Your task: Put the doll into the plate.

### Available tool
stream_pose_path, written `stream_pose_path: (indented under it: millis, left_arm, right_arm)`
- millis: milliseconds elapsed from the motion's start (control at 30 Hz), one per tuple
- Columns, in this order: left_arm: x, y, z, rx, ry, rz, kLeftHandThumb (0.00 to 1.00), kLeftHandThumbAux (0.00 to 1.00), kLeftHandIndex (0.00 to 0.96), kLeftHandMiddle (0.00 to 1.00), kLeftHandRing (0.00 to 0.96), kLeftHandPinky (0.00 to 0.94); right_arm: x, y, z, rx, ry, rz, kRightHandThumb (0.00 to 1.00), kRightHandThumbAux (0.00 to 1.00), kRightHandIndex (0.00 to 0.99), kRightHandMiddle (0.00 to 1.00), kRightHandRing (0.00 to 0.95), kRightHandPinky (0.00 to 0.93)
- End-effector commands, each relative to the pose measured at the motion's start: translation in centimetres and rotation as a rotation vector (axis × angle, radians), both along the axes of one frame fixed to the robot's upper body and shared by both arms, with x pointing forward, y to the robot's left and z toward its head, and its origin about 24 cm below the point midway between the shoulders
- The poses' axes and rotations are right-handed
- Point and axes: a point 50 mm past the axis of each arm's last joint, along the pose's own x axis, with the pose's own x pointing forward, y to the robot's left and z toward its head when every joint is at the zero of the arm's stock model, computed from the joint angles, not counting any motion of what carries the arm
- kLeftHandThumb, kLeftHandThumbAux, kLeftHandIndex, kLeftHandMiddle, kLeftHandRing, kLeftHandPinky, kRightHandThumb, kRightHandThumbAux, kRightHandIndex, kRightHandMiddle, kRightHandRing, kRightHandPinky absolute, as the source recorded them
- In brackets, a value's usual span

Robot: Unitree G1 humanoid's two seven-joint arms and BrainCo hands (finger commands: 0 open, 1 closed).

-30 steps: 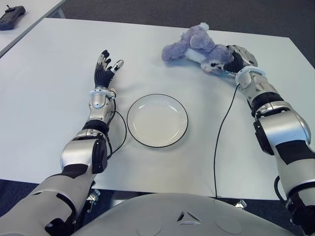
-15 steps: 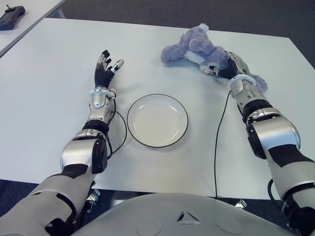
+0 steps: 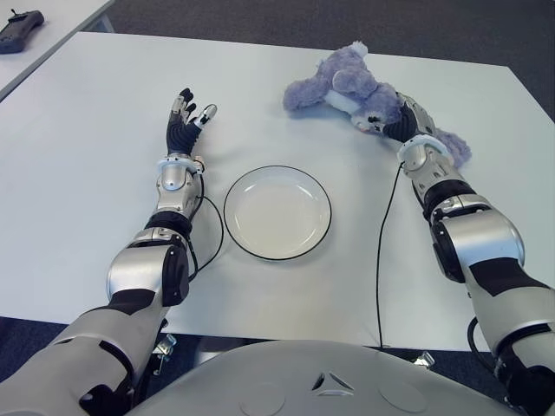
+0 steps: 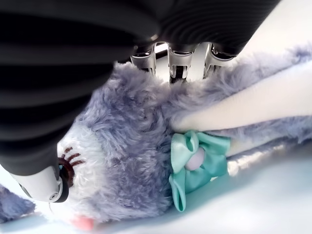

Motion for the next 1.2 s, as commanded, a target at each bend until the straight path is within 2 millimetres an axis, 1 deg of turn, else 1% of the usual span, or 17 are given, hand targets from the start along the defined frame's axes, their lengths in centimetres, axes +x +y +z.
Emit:
stream_pose_path:
  millis: [33,67,100,133,200,233,333,433,500,633,800,867,933,1033,1133,1200]
  left_arm:
    - [-8.7,-0.4,-11.0,-0.079,0.492,0.058,0.000,0.558,0.000,0.046,0.005,0.000]
    - [-8.7,-0.4,-11.0,-0.079,0.493,0.058,0.000,0.557,0.000,0.047,0.005,0.000]
    - [-8.7,-0.4,-11.0,-0.078,0.493,0.058,0.000,0.556,0.000,0.047,0.005,0.000]
    - [-8.6,-0.4,-11.0,-0.078,0.494,0.058,0.000,0.556,0.000,0.048,0.006,0.000]
    - [-8.6,-0.5,-11.0,-0.080,0.494,0.058,0.000,0.556,0.000,0.048,0.006,0.000]
    - [-8.6,-0.5,-11.0,-0.081,0.494,0.058,0.000,0.554,0.000,0.048,0.006,0.000]
    - [-8.6,-0.5,-11.0,-0.087,0.493,0.062,0.000,0.549,0.000,0.048,0.007,0.000]
    - [-8.5,-0.6,-11.0,-0.092,0.492,0.065,0.000,0.541,0.000,0.048,0.005,0.000]
    - [-8.5,-0.6,-11.0,-0.092,0.492,0.065,0.000,0.538,0.000,0.047,0.005,0.000]
    - [-8.5,-0.6,-11.0,-0.093,0.492,0.062,0.000,0.533,0.000,0.049,0.006,0.000]
    - [-8.5,-0.6,-11.0,-0.095,0.495,0.062,0.000,0.529,0.000,0.052,0.008,0.000]
    - [-8.5,-0.6,-11.0,-0.096,0.494,0.061,0.000,0.525,0.000,0.051,0.007,0.000]
    - [-8.4,-0.7,-11.0,-0.097,0.494,0.062,0.000,0.521,0.000,0.050,0.005,0.000]
    - [-8.4,-0.7,-11.0,-0.096,0.492,0.063,0.000,0.519,0.000,0.050,0.005,0.000]
    - [-8.4,-0.8,-11.0,-0.094,0.491,0.062,0.000,0.511,0.000,0.049,0.004,0.000]
    - [-8.4,-0.8,-11.0,-0.093,0.491,0.062,0.000,0.510,0.000,0.049,0.004,0.000]
  right_arm:
    - [-1.6,0.4,-3.9,0.082,0.112,-0.019,0.617,0.648,0.324,0.295,0.295,0.340]
    - [-1.7,0.4,-3.9,0.085,0.111,-0.021,0.679,0.695,0.391,0.320,0.315,0.354]
    - [-1.7,0.3,-3.9,0.091,0.109,-0.025,0.694,0.706,0.408,0.326,0.320,0.358]
    - [-1.7,0.3,-3.9,0.094,0.107,-0.027,0.702,0.707,0.418,0.369,0.357,0.383]
    - [-1.7,0.2,-3.9,0.103,0.104,-0.031,0.704,0.707,0.421,0.382,0.368,0.391]
    - [-1.7,0.2,-3.9,0.106,0.103,-0.033,0.707,0.706,0.425,0.428,0.423,0.444]
    - [-1.8,0.1,-3.9,0.116,0.099,-0.035,0.708,0.705,0.428,0.470,0.470,0.492]
    - [-1.8,0.0,-4.0,0.127,0.099,-0.036,0.709,0.705,0.431,0.583,0.583,0.620]
    - [-1.9,-0.1,-4.0,0.137,0.101,-0.036,0.709,0.706,0.432,0.608,0.608,0.647]
    - [-1.9,-0.2,-4.0,0.162,0.103,-0.036,0.708,0.707,0.433,0.649,0.644,0.675]
    - [-2.1,-0.5,-4.2,0.189,0.105,-0.037,0.707,0.708,0.434,0.671,0.662,0.667]
    - [-2.1,-0.6,-4.2,0.198,0.104,-0.039,0.707,0.709,0.434,0.678,0.669,0.678]
    - [-2.2,-0.7,-4.2,0.209,0.096,-0.046,0.705,0.710,0.435,0.700,0.690,0.720]
    - [-2.3,-0.7,-4.3,0.218,0.088,-0.050,0.704,0.711,0.436,0.711,0.702,0.739]
    - [-2.4,-0.8,-4.4,0.245,0.086,-0.055,0.704,0.715,0.437,0.758,0.752,0.765]
    - [-2.4,-0.8,-4.5,0.263,0.089,-0.063,0.704,0.715,0.437,0.764,0.759,0.767]
